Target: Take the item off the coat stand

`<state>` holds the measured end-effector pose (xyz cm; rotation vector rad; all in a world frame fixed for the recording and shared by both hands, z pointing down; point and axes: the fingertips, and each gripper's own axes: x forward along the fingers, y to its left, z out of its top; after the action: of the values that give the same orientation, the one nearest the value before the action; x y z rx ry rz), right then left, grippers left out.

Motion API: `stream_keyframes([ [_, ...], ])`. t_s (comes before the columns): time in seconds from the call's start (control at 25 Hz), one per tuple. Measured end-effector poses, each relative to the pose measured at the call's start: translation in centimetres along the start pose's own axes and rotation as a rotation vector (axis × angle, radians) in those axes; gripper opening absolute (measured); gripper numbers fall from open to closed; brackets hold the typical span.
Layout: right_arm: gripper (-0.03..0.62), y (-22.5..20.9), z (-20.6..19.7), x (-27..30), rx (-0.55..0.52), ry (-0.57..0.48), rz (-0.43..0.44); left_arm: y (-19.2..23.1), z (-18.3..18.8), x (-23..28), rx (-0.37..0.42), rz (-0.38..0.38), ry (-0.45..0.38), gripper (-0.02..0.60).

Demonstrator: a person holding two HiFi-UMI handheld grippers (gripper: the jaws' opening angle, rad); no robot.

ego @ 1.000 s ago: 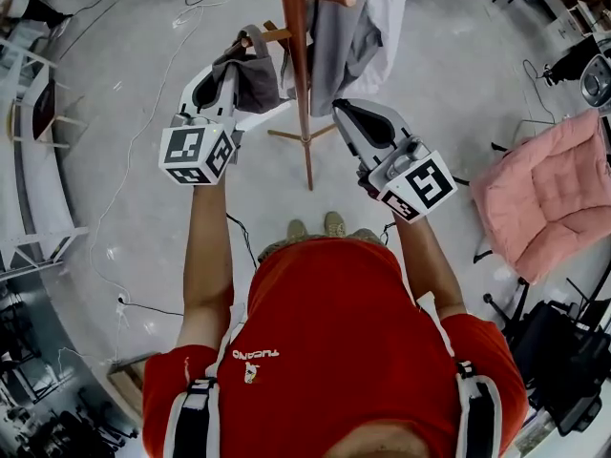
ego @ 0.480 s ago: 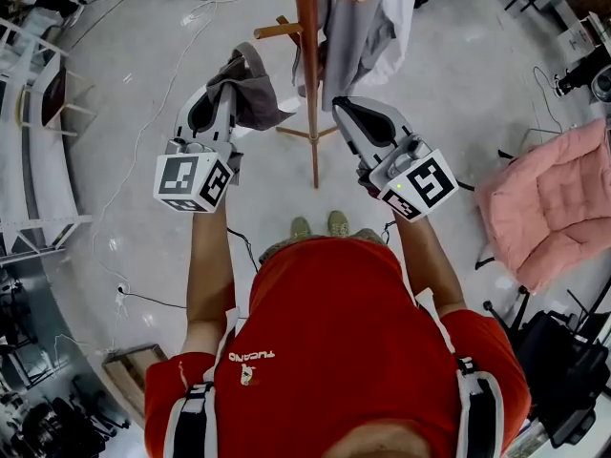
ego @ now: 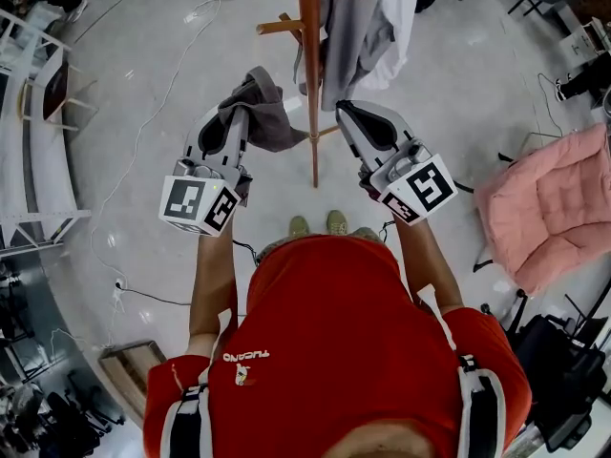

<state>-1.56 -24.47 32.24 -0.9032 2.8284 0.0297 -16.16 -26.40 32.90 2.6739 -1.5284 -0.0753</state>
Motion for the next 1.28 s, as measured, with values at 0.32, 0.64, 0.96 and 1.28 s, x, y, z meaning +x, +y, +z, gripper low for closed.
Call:
stream_keyframes([
  [0.32,0.020,-0.1,0.6,-0.1,-0.030,-0.010,-0.007,-1.6,0.1,0.6,0.009,-0.034,0.008,0.015],
  [0.64,0.020,-0.2,0.5,-0.6,-0.032,-0.004,-0.022,-2.0,0.0,0.7,0.010,-0.045,0.010,0.016],
  [0.96,0.020,-0.2,0.4,-0.8,-0.033,-0.002,-0.025,-2.2,0.0,0.8,0.011,-0.054,0.008,0.015],
  [1.28,0.020,-0.3,0.6,-1.1,-0.035,-0.001,-0.025,-2.5,-0.1,0.8,0.006,-0.054,0.009,0.015],
])
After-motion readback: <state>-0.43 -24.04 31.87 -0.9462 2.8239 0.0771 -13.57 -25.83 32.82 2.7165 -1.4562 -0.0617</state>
